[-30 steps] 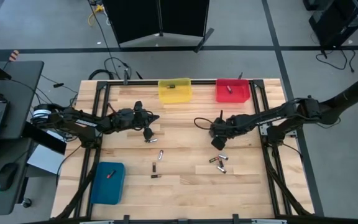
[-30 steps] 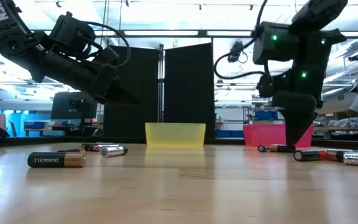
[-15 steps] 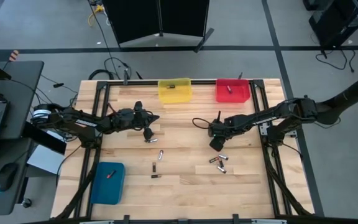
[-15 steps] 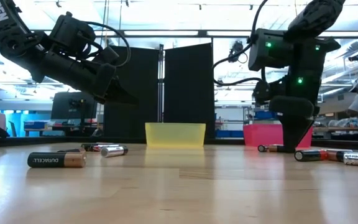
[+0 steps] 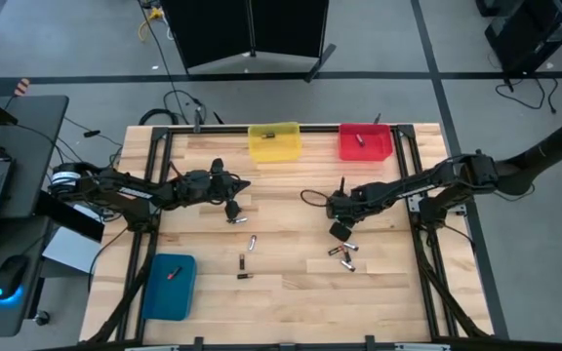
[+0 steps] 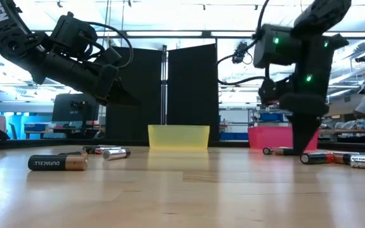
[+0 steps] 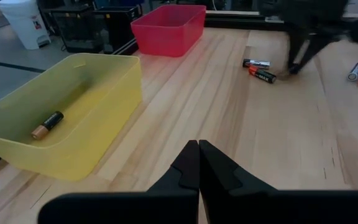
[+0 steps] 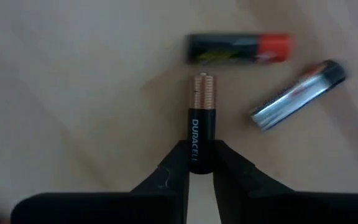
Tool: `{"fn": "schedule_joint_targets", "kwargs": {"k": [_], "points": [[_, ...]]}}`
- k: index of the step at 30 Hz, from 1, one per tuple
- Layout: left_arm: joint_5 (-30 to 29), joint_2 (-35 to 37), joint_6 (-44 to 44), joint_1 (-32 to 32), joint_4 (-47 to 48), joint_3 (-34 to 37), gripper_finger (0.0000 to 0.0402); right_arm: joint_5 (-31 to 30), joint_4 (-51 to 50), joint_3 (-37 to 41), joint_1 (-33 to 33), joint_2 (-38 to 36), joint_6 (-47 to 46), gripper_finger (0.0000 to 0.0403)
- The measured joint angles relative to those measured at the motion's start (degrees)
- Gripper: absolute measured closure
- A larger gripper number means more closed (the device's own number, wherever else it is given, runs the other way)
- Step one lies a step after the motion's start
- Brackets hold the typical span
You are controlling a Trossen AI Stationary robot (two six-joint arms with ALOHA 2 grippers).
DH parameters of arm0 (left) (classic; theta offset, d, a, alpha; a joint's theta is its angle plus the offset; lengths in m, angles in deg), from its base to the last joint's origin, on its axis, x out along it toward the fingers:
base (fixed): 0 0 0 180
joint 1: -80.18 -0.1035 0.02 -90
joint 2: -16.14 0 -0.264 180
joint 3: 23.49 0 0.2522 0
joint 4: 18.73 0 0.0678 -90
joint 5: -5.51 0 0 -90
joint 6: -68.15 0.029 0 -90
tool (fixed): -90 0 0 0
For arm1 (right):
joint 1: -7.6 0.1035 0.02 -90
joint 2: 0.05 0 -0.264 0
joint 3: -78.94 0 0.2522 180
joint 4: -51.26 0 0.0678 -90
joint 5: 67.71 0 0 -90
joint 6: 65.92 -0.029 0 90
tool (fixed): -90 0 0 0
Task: Sort batteries
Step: Put the black-brown battery into the yellow bin
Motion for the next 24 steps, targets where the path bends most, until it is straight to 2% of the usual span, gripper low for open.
{"fn": "schedule_joint_targets", "kwargs": {"k": [6,10,17,24], "points": [[0.0,0.0,0.0,0.0,-0.3,0.0,0.0396,0.2,-0.2,-5.9,3.0,-2.3,-1.8,0.0347],[0.0,0.0,0.0,0.0,-1.1,0.0,0.0396,-1.4,0.3,-12.1,1.5,-2.3,0.7,0.0347],[0.0,0.0,0.0,0.0,-1.3,0.0,0.0396,-3.5,0.8,-26.4,-8.3,3.3,15.4,0.0347],[0.1,0.0,0.0,0.0,-1.3,0.0,0.0396,-0.9,-2.8,-44.5,-20.5,16.5,34.4,0.0347]]}}
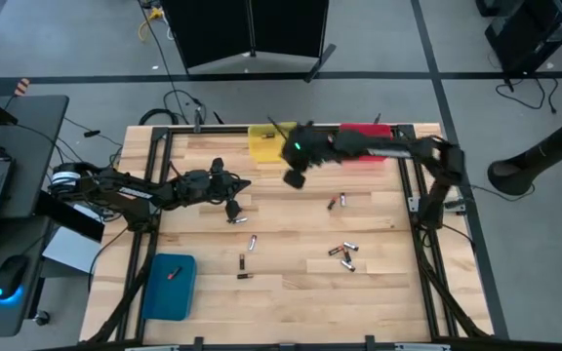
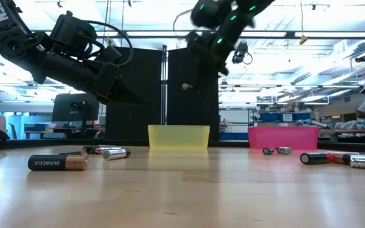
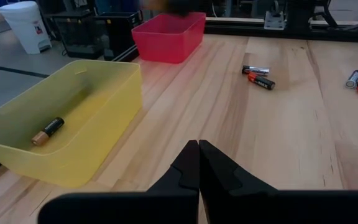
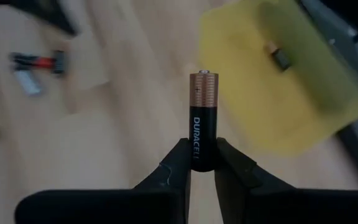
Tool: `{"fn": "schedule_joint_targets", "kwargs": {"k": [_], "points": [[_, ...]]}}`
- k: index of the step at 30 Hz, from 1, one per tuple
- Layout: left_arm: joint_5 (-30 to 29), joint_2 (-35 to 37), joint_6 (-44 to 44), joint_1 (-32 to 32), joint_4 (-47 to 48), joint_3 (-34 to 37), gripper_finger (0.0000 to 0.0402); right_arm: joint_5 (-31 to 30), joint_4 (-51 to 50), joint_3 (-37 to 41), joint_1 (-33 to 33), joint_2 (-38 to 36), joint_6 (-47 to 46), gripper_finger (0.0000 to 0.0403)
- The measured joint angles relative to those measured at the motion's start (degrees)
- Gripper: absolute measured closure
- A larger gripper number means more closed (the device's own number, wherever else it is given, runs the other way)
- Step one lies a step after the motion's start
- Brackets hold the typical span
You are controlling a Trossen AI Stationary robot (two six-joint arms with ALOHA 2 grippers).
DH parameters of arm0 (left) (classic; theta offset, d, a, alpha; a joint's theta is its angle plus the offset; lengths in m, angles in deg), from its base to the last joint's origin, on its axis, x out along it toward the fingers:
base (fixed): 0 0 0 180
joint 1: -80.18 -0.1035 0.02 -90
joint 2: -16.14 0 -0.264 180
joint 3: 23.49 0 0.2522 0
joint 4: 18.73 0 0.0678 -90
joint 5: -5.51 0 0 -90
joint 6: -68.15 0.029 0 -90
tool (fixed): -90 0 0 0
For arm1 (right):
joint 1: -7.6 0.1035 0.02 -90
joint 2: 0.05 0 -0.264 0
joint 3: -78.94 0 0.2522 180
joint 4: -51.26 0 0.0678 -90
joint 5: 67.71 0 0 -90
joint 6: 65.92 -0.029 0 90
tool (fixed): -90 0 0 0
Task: Sort batteries
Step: Put the black-brown battery into the yellow bin
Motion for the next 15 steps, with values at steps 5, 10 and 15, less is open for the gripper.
{"fn": "schedule_joint_targets", "kwargs": {"k": [5,10,15], "points": [[0.0,0.0,0.0,0.0,0.0,0.0,0.0396,3.7,-5.9,-13.6,-7.3,10.6,8.0,0.0347],[0.1,0.0,0.0,0.0,0.1,0.0,0.0396,4.7,-13.3,-21.7,-12.3,18.8,10.2,0.0347],[0.1,0.0,0.1,0.0,0.2,0.0,0.0396,5.3,-17.3,-22.4,-14.6,22.8,10.1,0.0347]]}}
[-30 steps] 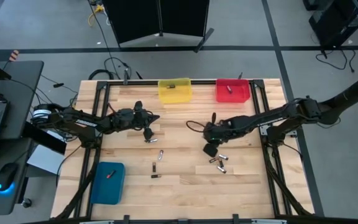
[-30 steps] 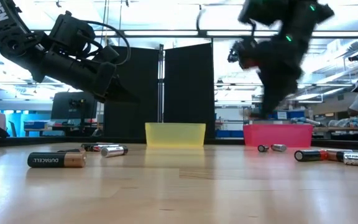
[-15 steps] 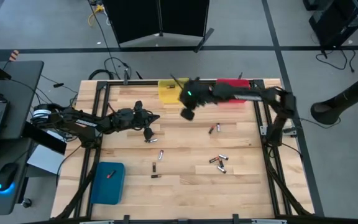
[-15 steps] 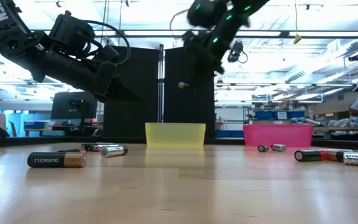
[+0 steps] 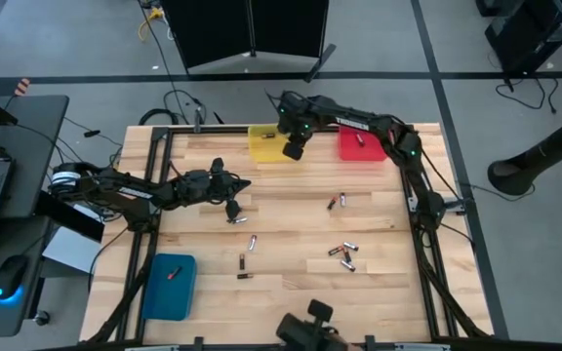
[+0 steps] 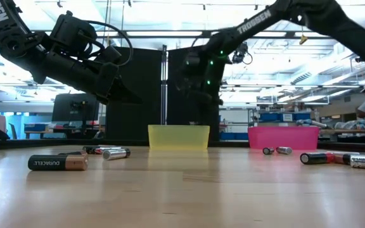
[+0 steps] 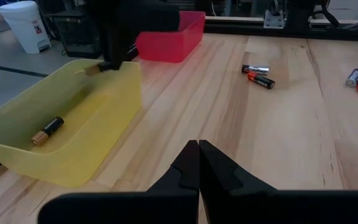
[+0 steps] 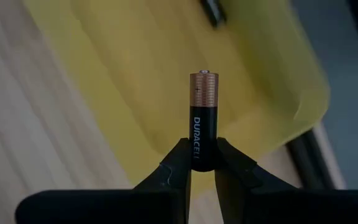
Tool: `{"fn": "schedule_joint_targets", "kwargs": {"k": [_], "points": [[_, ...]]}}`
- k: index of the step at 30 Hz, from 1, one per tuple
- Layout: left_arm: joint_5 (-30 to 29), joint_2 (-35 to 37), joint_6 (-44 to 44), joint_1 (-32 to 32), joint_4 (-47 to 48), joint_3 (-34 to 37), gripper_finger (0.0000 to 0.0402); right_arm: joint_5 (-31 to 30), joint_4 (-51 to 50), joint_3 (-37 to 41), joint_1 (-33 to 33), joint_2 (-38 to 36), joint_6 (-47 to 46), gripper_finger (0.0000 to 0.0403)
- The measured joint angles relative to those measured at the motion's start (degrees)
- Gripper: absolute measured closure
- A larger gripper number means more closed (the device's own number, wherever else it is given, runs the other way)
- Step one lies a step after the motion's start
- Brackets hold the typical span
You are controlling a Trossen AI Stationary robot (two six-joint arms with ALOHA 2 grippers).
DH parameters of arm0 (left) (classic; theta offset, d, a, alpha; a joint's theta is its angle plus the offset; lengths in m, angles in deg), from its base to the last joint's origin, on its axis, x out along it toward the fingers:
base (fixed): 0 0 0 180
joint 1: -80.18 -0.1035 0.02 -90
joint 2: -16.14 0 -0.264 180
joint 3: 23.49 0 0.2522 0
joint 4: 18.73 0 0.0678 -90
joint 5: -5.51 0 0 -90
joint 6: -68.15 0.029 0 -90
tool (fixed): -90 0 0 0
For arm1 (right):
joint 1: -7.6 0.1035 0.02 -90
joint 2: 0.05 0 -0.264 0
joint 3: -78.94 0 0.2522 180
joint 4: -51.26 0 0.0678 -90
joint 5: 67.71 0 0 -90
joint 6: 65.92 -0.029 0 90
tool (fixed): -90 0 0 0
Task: Sort batteries
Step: Put the black-brown battery into the yellow bin
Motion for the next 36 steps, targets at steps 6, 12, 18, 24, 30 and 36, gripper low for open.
{"fn": "schedule_joint_targets", "kwargs": {"k": [6,12,18,24,30,36], "points": [[0.0,0.0,0.1,0.0,0.1,0.0,0.0396,0.0,-1.6,-0.1,0.0,0.8,-2.9,0.0347],[0.1,0.0,0.1,0.0,0.2,0.0,0.0396,0.5,-1.2,-0.1,1.2,-0.1,-2.7,0.0347],[0.2,0.0,0.0,0.0,0.3,0.0,0.0396,1.6,4.8,0.3,0.9,-0.1,3.2,0.0347],[0.5,0.0,0.0,0.0,-0.2,0.0,0.0396,5.3,7.3,0.5,-0.9,0.2,3.7,0.0347],[0.5,0.0,-0.1,0.0,-0.2,0.0,0.0396,6.1,9.0,0.5,-1.4,3.4,4.8,0.0347],[0.5,0.0,-0.1,0.0,-0.2,0.0,0.0396,6.6,10.6,0.6,-2.0,4.6,5.2,0.0347]]}}
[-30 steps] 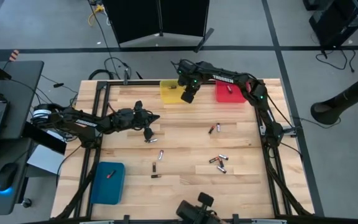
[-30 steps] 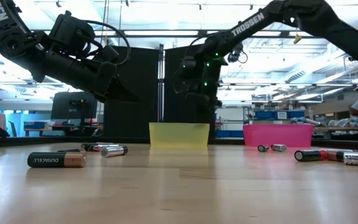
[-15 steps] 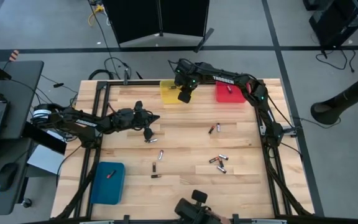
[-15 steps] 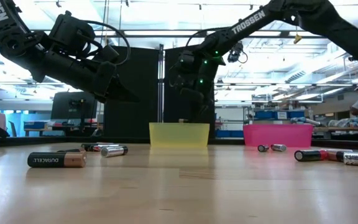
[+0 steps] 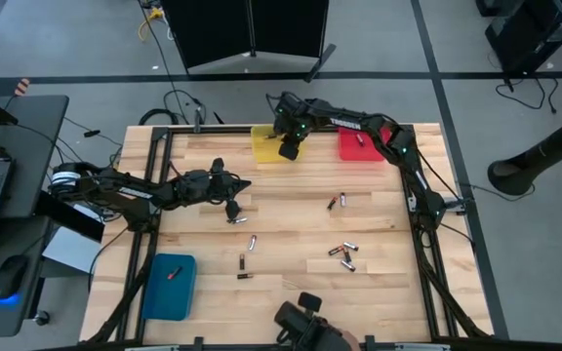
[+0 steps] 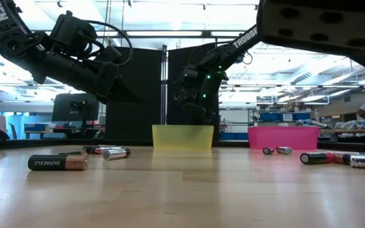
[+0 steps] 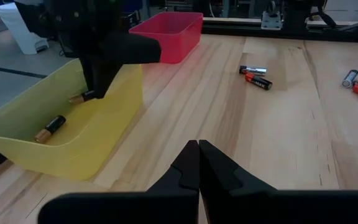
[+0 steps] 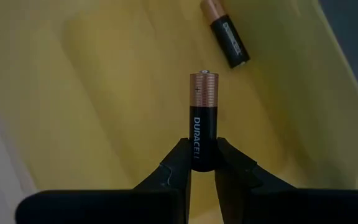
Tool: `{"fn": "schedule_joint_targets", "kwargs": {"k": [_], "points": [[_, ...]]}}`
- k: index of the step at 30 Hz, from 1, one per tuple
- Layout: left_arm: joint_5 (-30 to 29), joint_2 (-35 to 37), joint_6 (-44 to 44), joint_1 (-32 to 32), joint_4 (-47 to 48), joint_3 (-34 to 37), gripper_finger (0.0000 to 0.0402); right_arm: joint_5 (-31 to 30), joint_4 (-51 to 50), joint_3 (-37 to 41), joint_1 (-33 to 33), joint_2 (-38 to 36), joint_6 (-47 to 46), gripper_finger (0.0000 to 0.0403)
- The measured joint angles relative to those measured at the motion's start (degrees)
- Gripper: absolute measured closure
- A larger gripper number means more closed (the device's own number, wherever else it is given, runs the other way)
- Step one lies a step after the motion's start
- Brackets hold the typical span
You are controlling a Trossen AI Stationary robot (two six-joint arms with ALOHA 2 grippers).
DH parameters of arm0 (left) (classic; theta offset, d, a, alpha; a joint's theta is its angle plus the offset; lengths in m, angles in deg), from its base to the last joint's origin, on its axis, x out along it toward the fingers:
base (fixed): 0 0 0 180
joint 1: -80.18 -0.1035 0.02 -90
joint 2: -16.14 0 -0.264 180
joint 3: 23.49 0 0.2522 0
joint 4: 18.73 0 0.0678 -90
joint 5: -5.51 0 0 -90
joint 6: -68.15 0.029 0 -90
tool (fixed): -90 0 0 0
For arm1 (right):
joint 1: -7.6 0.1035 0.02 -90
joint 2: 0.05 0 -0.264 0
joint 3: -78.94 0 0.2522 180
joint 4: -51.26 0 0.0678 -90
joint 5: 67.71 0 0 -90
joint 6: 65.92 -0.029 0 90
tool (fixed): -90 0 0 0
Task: Sort batteries
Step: Put the black-brown battery into the yellow bin, then put the silver battery into the red bin
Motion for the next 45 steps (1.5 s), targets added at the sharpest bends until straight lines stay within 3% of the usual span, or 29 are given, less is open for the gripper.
{"fn": "schedule_joint_targets", "kwargs": {"k": [13,21,29,32,37,42,45], "points": [[0.0,0.0,0.0,0.0,0.0,0.0,0.0396,1.1,0.7,0.0,-0.8,0.0,-1.8,0.0346],[0.0,0.0,0.0,0.0,0.0,0.0,0.0396,1.1,0.5,0.0,-0.8,0.0,-2.2,0.0303],[0.0,0.0,0.0,0.0,0.0,0.0,0.0396,0.6,-1.4,0.0,-0.8,-0.4,-1.4,0.03],[0.0,0.0,0.0,0.0,0.0,0.0,0.0396,-0.2,-5.4,0.0,-0.7,-2.5,0.2,0.0318],[0.0,0.0,0.9,0.0,0.0,0.0,0.0396,-5.5,-8.4,0.0,0.5,-9.1,1.5,0.0389],[-0.1,0.0,1.3,0.0,0.0,0.0,0.0396,-5.6,-9.7,0.7,2.3,-17.1,-0.4,0.0388],[-0.1,0.0,1.5,0.0,-0.4,0.0,0.0396,-5.6,-7.7,5.7,4.1,-22.2,-1.1,0.0396]]}}
